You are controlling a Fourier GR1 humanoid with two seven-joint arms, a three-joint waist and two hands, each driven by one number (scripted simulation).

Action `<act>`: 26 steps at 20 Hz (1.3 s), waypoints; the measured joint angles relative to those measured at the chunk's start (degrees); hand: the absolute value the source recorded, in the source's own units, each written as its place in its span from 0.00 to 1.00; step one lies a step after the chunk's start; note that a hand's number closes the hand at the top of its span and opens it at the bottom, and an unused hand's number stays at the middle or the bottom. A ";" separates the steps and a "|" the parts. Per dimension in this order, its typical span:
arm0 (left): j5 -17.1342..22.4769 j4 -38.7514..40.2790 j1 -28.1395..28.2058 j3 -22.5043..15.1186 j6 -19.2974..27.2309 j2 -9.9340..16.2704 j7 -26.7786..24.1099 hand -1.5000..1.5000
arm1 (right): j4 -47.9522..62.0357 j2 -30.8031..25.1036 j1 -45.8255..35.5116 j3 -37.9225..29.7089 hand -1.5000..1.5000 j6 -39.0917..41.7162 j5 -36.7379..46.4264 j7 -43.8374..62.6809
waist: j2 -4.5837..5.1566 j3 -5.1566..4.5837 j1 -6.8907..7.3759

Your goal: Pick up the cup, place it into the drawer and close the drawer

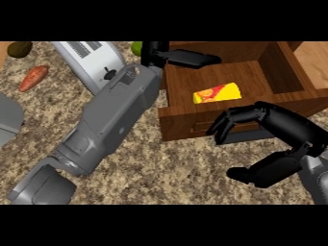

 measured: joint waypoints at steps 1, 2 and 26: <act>0.52 0.02 0.22 0.09 0.44 0.00 -0.43 0.00 | -0.32 -0.95 0.37 0.42 0.00 -0.03 2.80 -0.75 | -0.12 0.02 0.48; 0.91 0.20 0.40 0.09 0.48 -0.01 -0.66 0.00 | -0.79 -1.30 0.50 1.23 0.00 -0.70 5.62 -0.76 | -0.22 0.02 1.02; 3.48 -12.02 15.46 2.36 -9.27 6.41 -2.48 0.00 | 59.20 3.66 -16.90 3.42 1.00 -23.22 37.65 -29.60 | -0.46 0.16 13.04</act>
